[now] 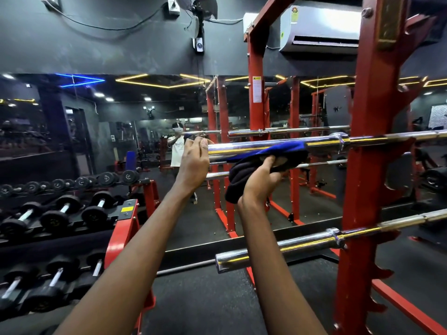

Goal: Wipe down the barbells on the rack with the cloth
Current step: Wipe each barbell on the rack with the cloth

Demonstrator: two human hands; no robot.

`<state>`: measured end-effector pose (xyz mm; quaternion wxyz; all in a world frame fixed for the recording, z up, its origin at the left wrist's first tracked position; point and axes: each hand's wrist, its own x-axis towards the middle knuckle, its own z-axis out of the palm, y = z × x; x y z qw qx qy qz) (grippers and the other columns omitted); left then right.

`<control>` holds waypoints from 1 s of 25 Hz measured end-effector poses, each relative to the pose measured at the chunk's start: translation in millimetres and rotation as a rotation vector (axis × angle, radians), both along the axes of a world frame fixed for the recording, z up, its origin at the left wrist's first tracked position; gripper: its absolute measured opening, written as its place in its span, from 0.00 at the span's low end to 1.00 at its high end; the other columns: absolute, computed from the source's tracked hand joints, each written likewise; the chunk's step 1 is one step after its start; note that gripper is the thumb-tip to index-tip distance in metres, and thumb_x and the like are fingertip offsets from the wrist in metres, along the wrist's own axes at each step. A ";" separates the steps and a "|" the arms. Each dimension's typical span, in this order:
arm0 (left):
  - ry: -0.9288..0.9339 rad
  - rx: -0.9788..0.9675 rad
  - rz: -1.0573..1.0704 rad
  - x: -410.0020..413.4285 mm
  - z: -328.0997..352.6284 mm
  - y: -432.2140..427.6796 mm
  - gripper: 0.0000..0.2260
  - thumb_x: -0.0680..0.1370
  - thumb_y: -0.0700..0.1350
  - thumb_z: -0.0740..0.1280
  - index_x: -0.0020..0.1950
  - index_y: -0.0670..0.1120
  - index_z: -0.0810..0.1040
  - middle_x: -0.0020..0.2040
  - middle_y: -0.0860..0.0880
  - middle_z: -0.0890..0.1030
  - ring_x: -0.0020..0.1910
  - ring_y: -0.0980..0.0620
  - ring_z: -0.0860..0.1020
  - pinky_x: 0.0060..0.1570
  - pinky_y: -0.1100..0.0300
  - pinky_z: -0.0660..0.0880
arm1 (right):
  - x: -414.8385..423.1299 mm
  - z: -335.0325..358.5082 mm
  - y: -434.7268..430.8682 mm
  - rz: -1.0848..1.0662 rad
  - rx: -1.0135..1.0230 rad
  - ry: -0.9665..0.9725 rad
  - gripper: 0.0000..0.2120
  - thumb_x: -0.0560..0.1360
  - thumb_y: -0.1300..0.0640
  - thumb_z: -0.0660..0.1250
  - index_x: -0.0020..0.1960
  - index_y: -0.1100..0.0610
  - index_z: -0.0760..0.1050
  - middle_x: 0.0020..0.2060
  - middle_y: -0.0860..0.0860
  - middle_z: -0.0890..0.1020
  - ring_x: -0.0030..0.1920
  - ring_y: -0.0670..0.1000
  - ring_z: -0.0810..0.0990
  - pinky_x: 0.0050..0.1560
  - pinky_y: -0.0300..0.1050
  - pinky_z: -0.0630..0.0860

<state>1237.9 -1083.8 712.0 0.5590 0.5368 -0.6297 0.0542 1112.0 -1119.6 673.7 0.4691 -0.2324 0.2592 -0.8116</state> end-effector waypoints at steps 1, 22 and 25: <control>-0.004 0.004 0.009 -0.3 0.2 0.4 0.16 0.87 0.46 0.51 0.56 0.42 0.77 0.54 0.43 0.75 0.48 0.64 0.70 0.49 0.79 0.62 | -4.0 1.5 -4.2 -0.131 -0.051 0.095 0.28 0.80 0.45 0.63 0.73 0.62 0.70 0.67 0.58 0.77 0.67 0.57 0.79 0.72 0.56 0.73; -0.666 0.040 0.475 -25.0 14.4 3.4 0.19 0.82 0.51 0.50 0.59 0.45 0.78 0.58 0.43 0.82 0.61 0.43 0.76 0.66 0.47 0.66 | -78.1 20.1 -46.7 -0.701 -0.510 1.359 0.25 0.81 0.45 0.62 0.76 0.50 0.70 0.71 0.51 0.75 0.72 0.54 0.72 0.73 0.59 0.68; -0.758 0.007 0.395 -35.8 11.6 -2.2 0.21 0.83 0.51 0.50 0.67 0.44 0.75 0.61 0.43 0.81 0.61 0.44 0.77 0.66 0.49 0.67 | -114.4 27.1 -67.4 -0.707 -0.348 1.168 0.24 0.79 0.48 0.64 0.74 0.52 0.73 0.69 0.53 0.78 0.71 0.55 0.74 0.73 0.61 0.68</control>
